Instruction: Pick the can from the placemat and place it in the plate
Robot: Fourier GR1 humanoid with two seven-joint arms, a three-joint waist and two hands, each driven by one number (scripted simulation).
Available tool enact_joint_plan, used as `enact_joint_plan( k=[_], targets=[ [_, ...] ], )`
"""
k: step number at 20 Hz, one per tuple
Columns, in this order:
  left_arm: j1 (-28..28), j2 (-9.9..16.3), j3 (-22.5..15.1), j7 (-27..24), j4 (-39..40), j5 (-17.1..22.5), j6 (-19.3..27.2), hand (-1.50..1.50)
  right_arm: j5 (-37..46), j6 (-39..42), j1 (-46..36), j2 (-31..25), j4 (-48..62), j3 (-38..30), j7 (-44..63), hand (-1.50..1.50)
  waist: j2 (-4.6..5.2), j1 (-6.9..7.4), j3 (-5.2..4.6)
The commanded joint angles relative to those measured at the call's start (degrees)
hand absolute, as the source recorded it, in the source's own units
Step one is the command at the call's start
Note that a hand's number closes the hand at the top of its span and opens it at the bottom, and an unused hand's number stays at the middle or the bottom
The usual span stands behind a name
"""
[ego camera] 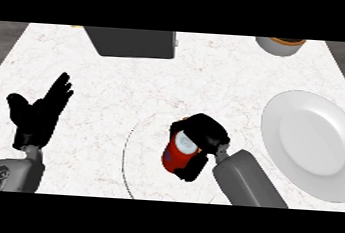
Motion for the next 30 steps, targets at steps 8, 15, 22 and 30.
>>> enact_joint_plan(
  k=[8, 15, 22, 30],
  targets=[
    [0.76, -0.67, -0.76, -0.50, 0.79, -0.59, -0.13, 0.00, 14.53, -33.12, -2.96, -0.03, -8.11, -8.78, 36.25, 1.50, 0.15, 0.66, -0.20],
    [-0.37, 0.59, 0.91, -0.02, 0.79, 0.97, -1.54, 0.00, 31.95, -37.15, -2.92, -0.03, -17.94, -9.66, 53.98, 1.50, 0.26, 0.54, -0.19],
    [-4.03, -0.56, -0.34, 0.68, 2.60, -1.84, -0.16, 0.00, 26.38, -38.62, 6.49, -2.66, -28.13, -15.43, 53.48, 1.50, 0.62, 0.91, -0.11],
    [-0.18, -1.56, -0.18, 0.51, -1.52, -1.32, -0.74, 0.00, 15.73, -40.95, 13.30, -11.25, -30.81, -27.04, 47.38, 1.50, 0.62, 1.31, -0.09]
  ],
)
